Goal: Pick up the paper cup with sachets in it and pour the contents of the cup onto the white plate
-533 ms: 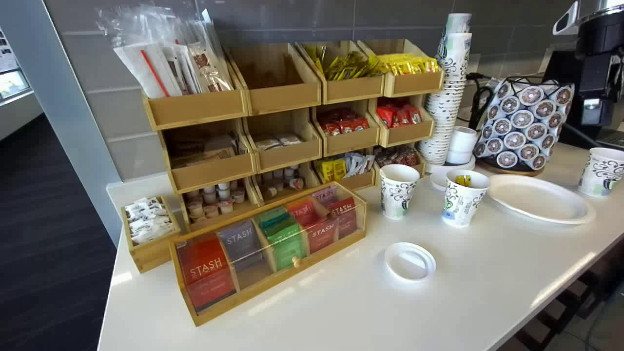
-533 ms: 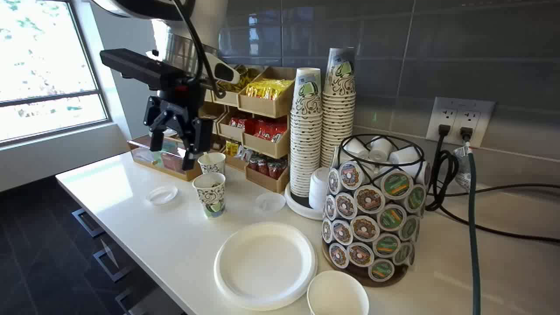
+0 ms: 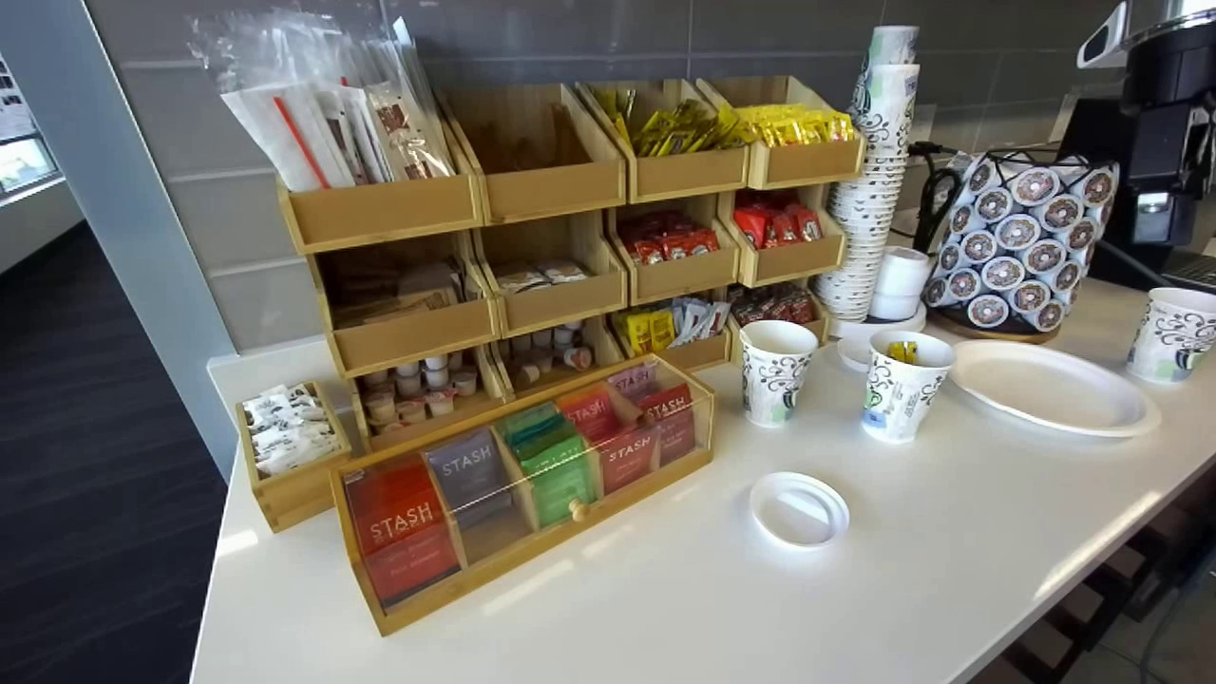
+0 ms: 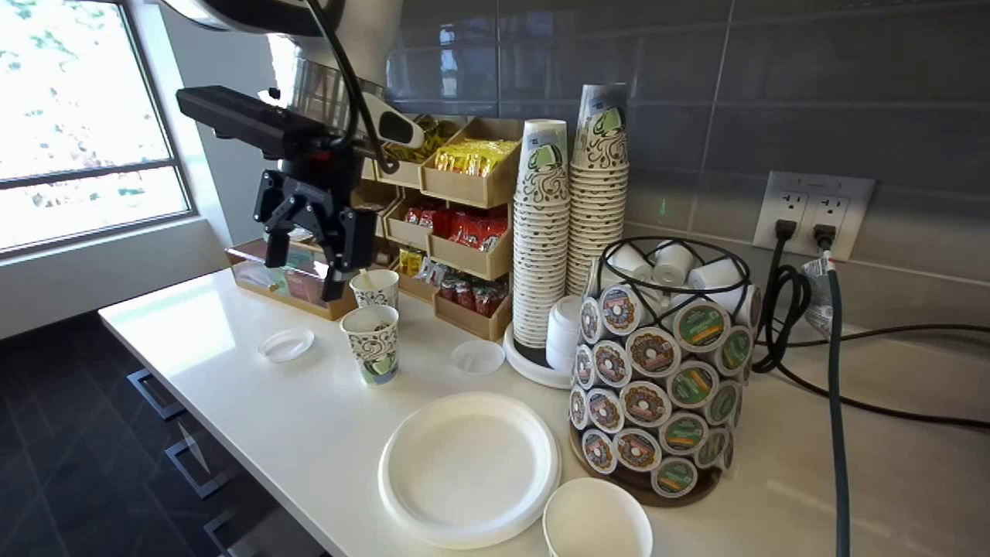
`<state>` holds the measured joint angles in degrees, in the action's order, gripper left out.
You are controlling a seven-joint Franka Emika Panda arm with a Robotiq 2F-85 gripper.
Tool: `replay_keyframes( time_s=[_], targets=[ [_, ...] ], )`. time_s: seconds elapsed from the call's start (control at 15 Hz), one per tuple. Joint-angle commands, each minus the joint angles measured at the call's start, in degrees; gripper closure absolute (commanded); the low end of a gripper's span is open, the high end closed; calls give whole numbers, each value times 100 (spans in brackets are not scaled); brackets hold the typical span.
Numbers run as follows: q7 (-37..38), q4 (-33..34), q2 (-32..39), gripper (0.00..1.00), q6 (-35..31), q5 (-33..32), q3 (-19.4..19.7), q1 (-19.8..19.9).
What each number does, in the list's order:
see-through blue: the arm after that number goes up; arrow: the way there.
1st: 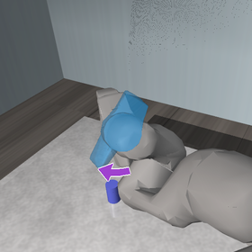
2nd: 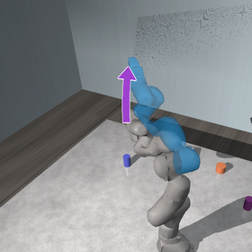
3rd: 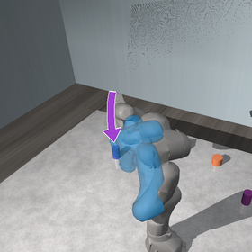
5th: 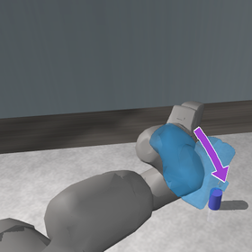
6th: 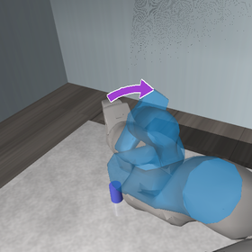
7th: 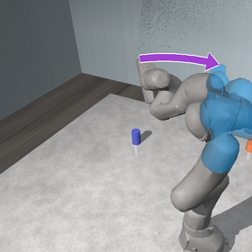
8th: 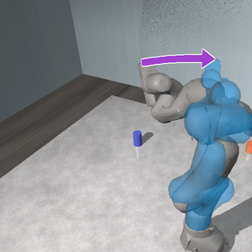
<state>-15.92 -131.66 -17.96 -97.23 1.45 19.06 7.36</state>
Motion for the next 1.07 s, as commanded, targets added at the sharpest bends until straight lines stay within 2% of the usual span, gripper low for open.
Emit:
replay_keyframes(
  time_s=[0.0,0.27,0.67,1.0],
  targets=[
    [-40,16,21,0,19,37,-134,150],
    [-40,16,21,0,19,37,-134,150],
    [266,-537,9,0,-966,366,-526,0],
    [570,-1171,43,0,-2556,966,-799,-120]
  ],
)
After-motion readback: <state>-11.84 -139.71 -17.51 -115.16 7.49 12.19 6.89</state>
